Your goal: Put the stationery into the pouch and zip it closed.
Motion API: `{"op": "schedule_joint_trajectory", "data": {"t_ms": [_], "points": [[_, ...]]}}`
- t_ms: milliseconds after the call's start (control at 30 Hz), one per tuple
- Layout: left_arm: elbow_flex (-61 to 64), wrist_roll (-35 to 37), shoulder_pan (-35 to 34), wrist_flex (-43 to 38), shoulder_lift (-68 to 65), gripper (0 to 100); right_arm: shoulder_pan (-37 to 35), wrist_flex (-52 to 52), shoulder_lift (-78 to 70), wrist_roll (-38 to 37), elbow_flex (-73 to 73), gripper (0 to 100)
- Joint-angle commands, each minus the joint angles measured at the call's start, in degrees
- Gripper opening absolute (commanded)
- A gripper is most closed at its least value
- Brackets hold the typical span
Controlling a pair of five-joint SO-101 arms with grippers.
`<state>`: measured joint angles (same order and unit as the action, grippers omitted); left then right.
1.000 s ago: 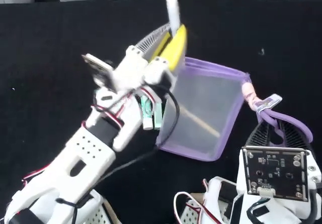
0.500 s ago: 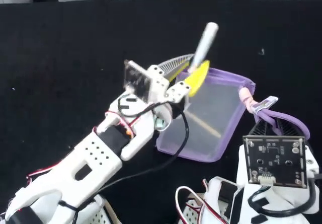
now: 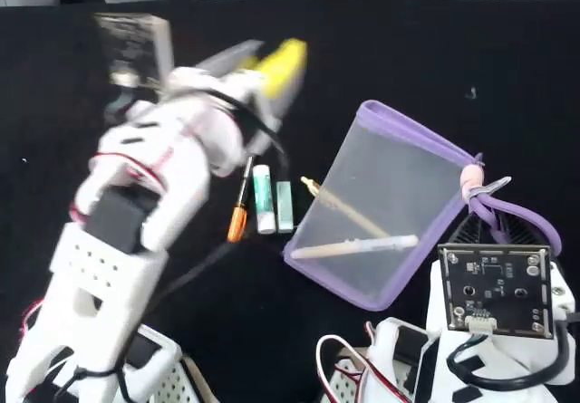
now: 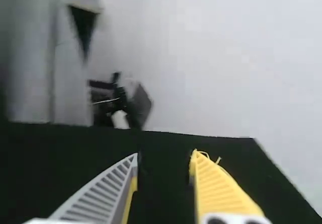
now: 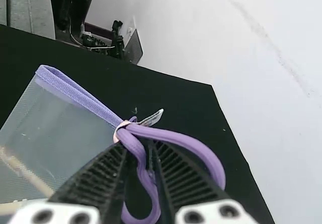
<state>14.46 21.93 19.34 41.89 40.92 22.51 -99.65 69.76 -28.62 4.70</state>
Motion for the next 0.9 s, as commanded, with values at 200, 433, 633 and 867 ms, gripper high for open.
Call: {"op": "schedule_joint_trajectory", "data": {"t_ms": [200,433,633,867], "points": [[13.1,1.7,-12.4,4.6,-5.2,17,-0.9,-1.1,-0.2,0.1,0.0,1.1],[19.1,0.2,-12.3,-3.8,-21.5,17,-0.9,-1.1,0.0,0.1,0.0,1.1],[7.7,-7.3,-12.2,7.0,-38.2,17,-0.9,-1.1,-0.3,0.1,-0.2,1.1],[-5.7,-7.7,-8.9,18.1,-53.0,17,-0.9,-1.1,-0.3,0.2,-0.4,1.1]]}}
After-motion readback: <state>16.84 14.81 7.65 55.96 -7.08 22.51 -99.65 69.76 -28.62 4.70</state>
